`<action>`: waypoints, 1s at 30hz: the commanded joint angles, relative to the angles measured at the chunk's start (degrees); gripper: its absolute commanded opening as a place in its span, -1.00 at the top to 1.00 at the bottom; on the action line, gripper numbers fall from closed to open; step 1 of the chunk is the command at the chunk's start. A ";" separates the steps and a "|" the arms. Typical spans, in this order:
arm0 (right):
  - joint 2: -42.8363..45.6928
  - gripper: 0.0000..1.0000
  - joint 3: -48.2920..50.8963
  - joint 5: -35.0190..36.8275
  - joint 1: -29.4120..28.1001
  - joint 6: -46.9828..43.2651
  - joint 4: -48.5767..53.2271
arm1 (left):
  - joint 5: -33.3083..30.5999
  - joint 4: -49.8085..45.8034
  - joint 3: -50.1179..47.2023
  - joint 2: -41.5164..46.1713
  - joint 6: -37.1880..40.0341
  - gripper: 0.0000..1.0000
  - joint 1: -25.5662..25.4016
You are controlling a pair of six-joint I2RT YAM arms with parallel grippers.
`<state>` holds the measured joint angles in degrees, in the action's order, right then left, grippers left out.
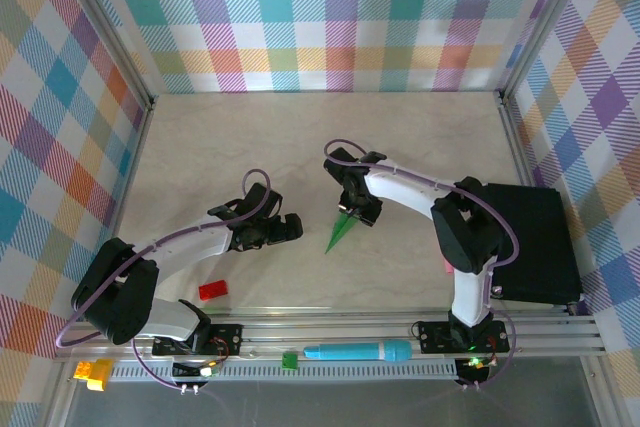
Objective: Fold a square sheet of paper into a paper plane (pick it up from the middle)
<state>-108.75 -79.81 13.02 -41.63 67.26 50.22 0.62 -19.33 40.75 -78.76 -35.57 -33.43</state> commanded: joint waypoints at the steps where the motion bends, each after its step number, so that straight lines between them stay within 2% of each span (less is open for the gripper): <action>1: 1.89 0.29 0.91 0.42 -0.30 1.42 1.64 | 0.95 0.17 1.56 -0.25 -0.73 -1.00 0.73; 8: 2.74 0.83 2.15 2.34 -0.30 1.48 0.59 | 0.61 -0.14 1.18 1.07 -0.76 -0.99 0.83; 11: 3.81 0.98 1.84 3.26 -0.30 0.05 -0.18 | 0.17 -0.42 0.83 2.63 -1.03 -1.00 1.34; 17: 6.81 1.00 -1.84 1.34 -0.27 -10.33 -3.78 | 0.69 -1.01 -0.47 7.30 -2.76 -1.00 5.44; 24: 7.03 1.00 -5.01 -13.97 -0.30 -24.48 -12.69 | 2.23 -1.12 -1.12 11.02 -5.64 -1.00 10.86; 30: 4.62 1.00 -3.67 -22.33 -0.30 -29.09 -18.15 | 4.38 1.24 -1.29 11.67 -7.61 -1.00 11.72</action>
<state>-102.74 -83.99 -2.61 -41.63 43.22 36.32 2.79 -19.31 40.58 -68.05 -41.39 -22.28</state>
